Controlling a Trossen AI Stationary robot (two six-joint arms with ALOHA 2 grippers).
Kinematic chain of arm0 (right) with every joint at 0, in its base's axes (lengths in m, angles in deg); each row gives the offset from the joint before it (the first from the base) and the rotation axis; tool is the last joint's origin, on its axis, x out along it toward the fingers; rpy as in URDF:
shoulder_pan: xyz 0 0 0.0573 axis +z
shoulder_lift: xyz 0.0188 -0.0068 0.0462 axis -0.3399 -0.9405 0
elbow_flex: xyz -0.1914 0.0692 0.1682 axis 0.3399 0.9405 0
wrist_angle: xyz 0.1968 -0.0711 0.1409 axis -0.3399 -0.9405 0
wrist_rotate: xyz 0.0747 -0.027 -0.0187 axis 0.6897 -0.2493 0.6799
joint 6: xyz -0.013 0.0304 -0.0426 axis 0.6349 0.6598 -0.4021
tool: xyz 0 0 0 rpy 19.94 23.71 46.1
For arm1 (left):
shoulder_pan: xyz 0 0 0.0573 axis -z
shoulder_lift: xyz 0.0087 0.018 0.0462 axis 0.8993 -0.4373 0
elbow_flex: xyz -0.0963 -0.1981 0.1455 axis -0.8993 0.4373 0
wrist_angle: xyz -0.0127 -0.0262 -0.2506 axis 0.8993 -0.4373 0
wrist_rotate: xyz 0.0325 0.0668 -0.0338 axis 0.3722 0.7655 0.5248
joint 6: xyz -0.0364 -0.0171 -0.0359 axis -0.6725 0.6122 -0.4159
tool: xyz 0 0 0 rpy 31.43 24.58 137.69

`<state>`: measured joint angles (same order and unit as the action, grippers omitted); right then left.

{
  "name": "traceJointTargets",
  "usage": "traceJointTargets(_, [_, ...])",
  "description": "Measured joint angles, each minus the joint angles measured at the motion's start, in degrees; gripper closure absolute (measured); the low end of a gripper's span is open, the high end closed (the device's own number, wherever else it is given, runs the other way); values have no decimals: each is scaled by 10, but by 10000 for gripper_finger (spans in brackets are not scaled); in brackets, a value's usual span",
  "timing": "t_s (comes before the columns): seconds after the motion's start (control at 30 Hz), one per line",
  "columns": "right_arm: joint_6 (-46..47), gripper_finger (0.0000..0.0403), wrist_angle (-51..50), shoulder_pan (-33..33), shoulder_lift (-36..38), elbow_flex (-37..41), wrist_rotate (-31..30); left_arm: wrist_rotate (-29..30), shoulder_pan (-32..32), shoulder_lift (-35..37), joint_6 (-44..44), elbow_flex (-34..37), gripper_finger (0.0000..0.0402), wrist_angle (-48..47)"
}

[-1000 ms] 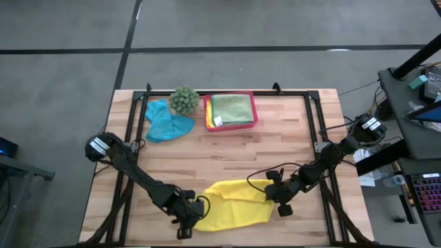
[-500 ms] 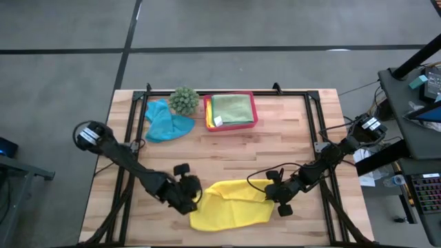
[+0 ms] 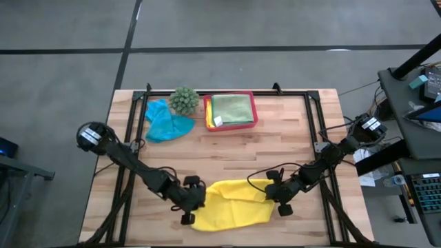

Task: Fold microfiber towels
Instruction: Fold the yellow microfiber towel

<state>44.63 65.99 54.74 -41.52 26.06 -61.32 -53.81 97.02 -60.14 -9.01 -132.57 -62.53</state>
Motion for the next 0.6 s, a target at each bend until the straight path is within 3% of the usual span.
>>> traceJointTargets(0.23, [0,394,1,0,0,0,0,53,0,7,-33,8,398,-69])
traceJointTargets(0.4, [-1,394,2,0,0,0,-1,83,0,7,-33,0,398,-20])
traceJointTargets(0.5, [0,394,2,0,0,1,-4,142,-6,16,-45,-26,398,69])
traceJointTargets(0.6, [-1,394,4,0,0,1,-16,229,-19,34,-98,-57,398,92])
